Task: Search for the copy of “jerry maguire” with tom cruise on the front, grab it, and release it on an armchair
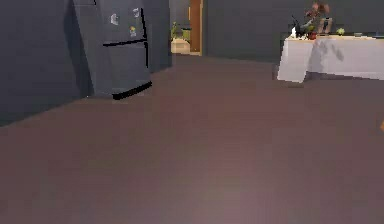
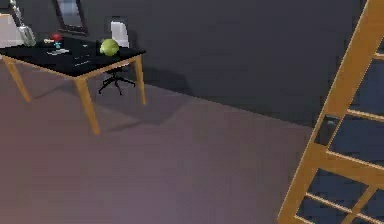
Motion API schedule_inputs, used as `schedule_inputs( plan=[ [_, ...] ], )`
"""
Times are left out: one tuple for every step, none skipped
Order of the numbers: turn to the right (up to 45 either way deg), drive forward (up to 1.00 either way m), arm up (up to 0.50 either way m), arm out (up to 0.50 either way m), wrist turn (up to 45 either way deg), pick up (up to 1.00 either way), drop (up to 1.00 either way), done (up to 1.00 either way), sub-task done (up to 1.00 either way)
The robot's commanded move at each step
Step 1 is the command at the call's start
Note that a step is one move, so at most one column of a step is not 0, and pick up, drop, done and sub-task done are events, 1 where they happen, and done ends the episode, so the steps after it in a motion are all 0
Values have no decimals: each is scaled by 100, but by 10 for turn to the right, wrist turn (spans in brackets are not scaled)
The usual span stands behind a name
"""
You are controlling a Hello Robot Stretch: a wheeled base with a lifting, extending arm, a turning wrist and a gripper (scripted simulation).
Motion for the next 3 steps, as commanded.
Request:
schedule_inputs(
  plan=[
    [0, 100, 0, 0, 0, 0, 0, 0, 0],
    [0, 100, 0, 0, 0, 0, 0, 0, 0],
    [0, 100, 0, 0, 0, 0, 0, 0, 0]
  ],
)
